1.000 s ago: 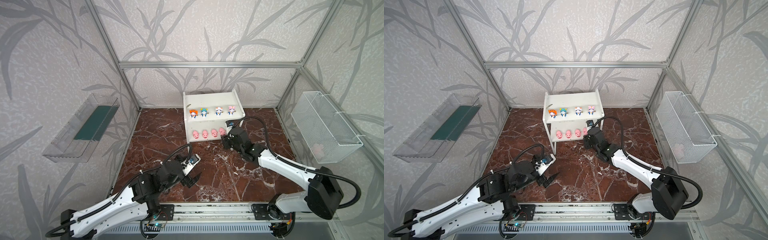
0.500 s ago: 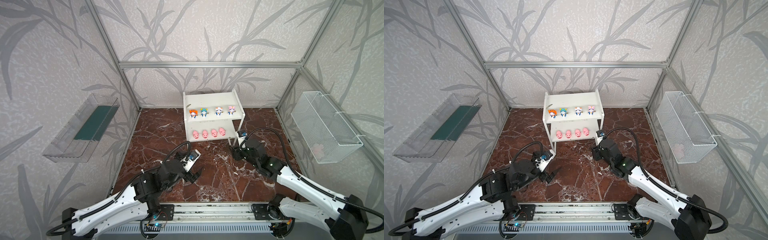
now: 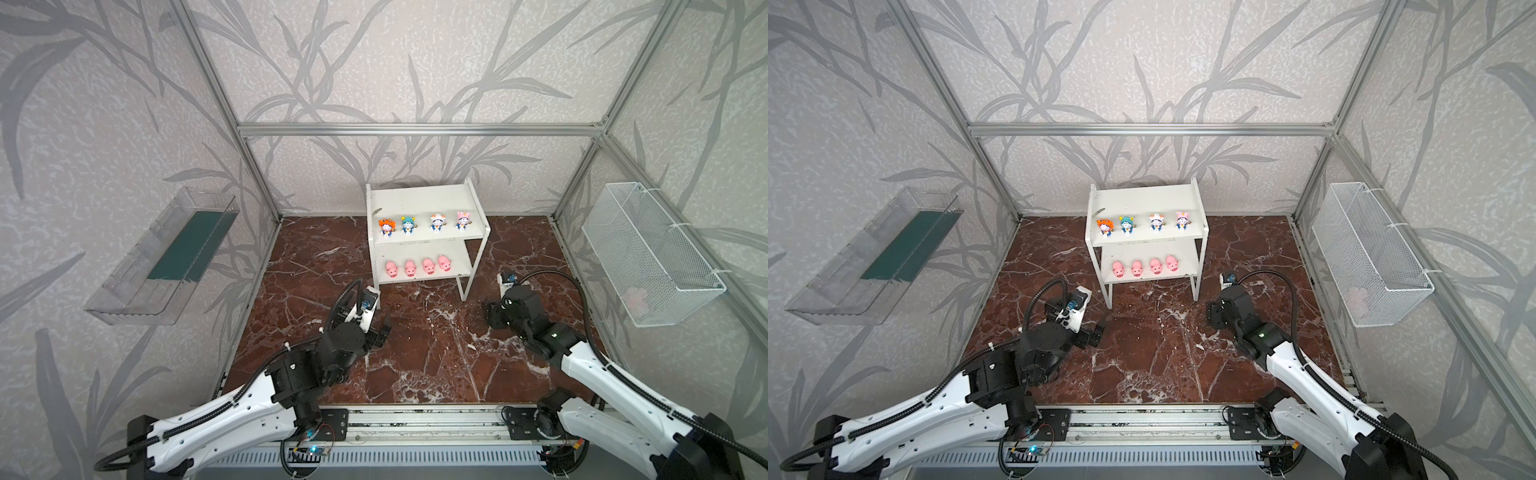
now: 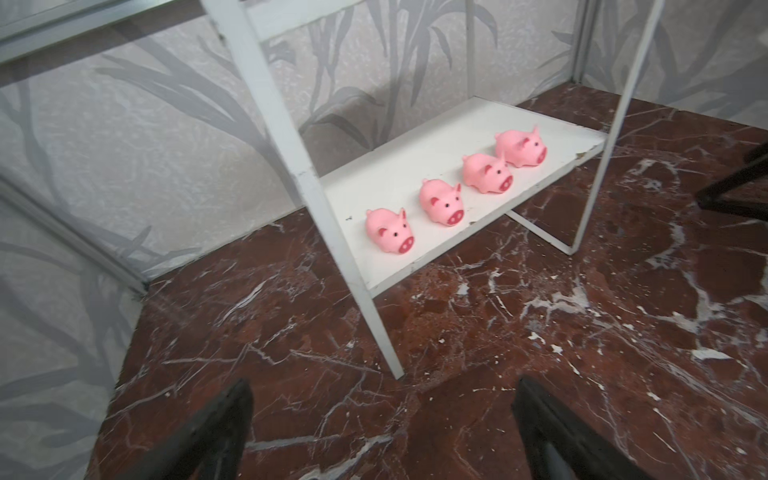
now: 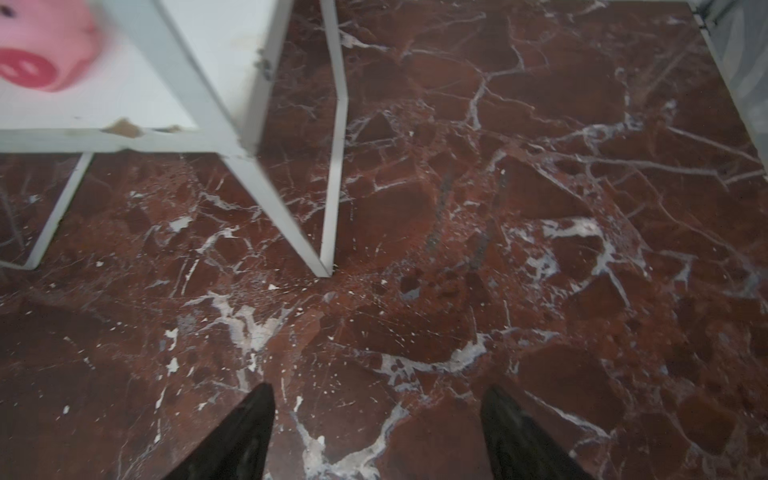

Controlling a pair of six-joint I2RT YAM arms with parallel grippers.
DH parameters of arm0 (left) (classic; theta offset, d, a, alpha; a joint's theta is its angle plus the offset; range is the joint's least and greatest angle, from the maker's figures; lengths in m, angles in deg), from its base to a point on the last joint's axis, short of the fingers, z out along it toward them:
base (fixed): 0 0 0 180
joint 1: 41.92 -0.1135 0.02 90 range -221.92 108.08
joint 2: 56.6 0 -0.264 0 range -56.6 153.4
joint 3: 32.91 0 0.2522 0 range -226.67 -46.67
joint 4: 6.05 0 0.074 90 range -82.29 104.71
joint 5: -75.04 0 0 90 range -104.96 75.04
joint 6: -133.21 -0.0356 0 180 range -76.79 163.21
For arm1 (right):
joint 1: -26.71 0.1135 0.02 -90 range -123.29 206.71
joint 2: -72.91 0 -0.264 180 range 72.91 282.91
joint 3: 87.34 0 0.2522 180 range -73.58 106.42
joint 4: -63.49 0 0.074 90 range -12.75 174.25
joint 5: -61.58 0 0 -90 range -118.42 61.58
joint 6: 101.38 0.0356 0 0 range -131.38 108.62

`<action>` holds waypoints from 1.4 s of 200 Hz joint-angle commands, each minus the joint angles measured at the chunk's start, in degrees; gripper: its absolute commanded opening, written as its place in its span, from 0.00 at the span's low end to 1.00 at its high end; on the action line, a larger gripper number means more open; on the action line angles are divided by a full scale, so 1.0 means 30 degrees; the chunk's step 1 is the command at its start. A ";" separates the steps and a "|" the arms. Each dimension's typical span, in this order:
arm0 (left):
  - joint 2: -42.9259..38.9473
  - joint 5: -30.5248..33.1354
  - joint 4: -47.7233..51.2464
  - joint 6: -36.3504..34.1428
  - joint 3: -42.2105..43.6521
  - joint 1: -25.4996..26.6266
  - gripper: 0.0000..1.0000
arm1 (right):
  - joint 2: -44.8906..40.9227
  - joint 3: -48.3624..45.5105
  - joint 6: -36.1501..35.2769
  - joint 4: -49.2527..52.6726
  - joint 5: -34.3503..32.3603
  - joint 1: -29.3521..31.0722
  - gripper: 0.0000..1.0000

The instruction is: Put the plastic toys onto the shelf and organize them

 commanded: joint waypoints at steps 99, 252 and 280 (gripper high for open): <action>0.0025 0.0239 -0.3567 0.0891 0.3325 -0.9245 0.99 | 0.4617 0.0301 -0.2267 -0.6203 -0.0078 -0.4695 0.87; 1.2406 -0.4042 -1.7057 -0.1327 0.4733 -1.5438 0.99 | 0.9860 -0.1574 -0.7179 -1.7153 -0.1705 -0.4763 0.90; 1.3330 -0.5470 -1.7872 -0.1310 0.4320 -1.6238 0.99 | 1.1274 -0.2381 -0.7064 -2.0606 -0.2282 -0.4892 0.90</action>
